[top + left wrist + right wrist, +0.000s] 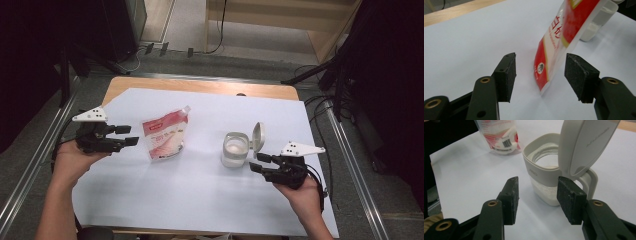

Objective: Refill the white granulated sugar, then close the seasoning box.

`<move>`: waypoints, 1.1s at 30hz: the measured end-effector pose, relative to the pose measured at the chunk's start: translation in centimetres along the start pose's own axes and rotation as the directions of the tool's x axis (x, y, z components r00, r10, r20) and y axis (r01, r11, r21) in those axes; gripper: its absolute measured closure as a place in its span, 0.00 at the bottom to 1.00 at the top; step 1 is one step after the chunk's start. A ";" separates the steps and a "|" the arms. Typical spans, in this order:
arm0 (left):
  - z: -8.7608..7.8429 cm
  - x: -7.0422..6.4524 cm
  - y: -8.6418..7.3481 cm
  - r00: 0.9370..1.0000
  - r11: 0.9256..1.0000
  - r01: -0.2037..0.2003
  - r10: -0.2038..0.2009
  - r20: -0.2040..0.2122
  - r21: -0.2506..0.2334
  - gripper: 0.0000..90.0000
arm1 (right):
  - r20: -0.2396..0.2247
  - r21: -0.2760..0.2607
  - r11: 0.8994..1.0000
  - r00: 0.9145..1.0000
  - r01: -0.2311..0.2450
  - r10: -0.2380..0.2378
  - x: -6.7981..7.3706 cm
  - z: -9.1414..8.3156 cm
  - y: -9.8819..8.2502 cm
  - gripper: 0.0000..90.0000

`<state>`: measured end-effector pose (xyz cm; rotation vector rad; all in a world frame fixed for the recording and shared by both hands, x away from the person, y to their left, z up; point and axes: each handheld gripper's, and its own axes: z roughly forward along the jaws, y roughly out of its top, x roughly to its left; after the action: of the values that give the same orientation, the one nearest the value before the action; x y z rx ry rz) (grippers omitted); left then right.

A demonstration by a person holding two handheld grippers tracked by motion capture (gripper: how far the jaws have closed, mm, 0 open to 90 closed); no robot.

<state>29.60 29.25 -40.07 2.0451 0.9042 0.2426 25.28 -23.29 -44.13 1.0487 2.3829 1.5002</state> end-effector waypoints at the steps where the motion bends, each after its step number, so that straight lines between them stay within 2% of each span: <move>1: 0.1 0.2 -0.2 1.000 1.000 0.008 -0.008 -0.002 -0.004 0.49 | 0.003 -0.001 1.000 1.000 -0.004 0.004 -0.1 -0.1 0.0 0.59; 7: 1.0 1.0 -1.0 1.000 1.000 0.020 -0.020 0.004 0.009 0.48 | 0.011 -0.008 1.000 1.000 -0.010 0.010 -0.3 -0.4 0.1 0.60; 12: 1.7 1.3 -1.4 0.999 1.000 0.023 -0.023 -0.035 0.007 0.50 | 0.018 -0.012 1.000 1.000 -0.017 0.018 -0.6 -0.6 0.2 0.61; 15: 2.0 1.5 -1.4 0.998 1.000 -0.003 0.003 -0.069 -0.005 0.53 | 0.021 -0.018 1.000 1.000 -0.016 0.016 -0.8 -0.7 0.4 0.62; 21: 2.6 1.6 -1.3 0.996 1.000 0.006 -0.006 -0.089 0.001 0.52 | 0.029 -0.025 1.000 0.999 -0.018 0.019 -1.3 -0.9 0.7 0.65; 25: 3.0 1.5 -1.1 0.996 1.000 0.006 -0.006 -0.091 0.007 0.51 | 0.027 -0.020 0.999 0.999 -0.030 0.031 -1.8 -1.0 0.7 0.69; 29: 3.5 1.8 -1.0 0.995 0.999 0.037 -0.035 -0.096 0.013 0.50 | 0.029 -0.014 0.998 0.998 -0.055 0.055 -2.3 -1.1 0.8 0.75; 31: 3.5 1.8 -0.9 0.995 1.000 0.024 -0.022 -0.097 0.020 0.50 | 0.033 -0.013 0.998 0.998 -0.059 0.059 -2.6 -1.1 0.8 0.80; 33: 3.7 1.7 -0.9 0.995 0.999 0.029 -0.027 -0.097 0.017 0.50 | 0.033 -0.011 0.998 0.997 -0.069 0.069 -2.9 -1.2 0.9 0.85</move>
<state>32.04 28.37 -43.27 2.0507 0.9976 0.3214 27.33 -25.72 -43.43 1.1556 2.3374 1.5028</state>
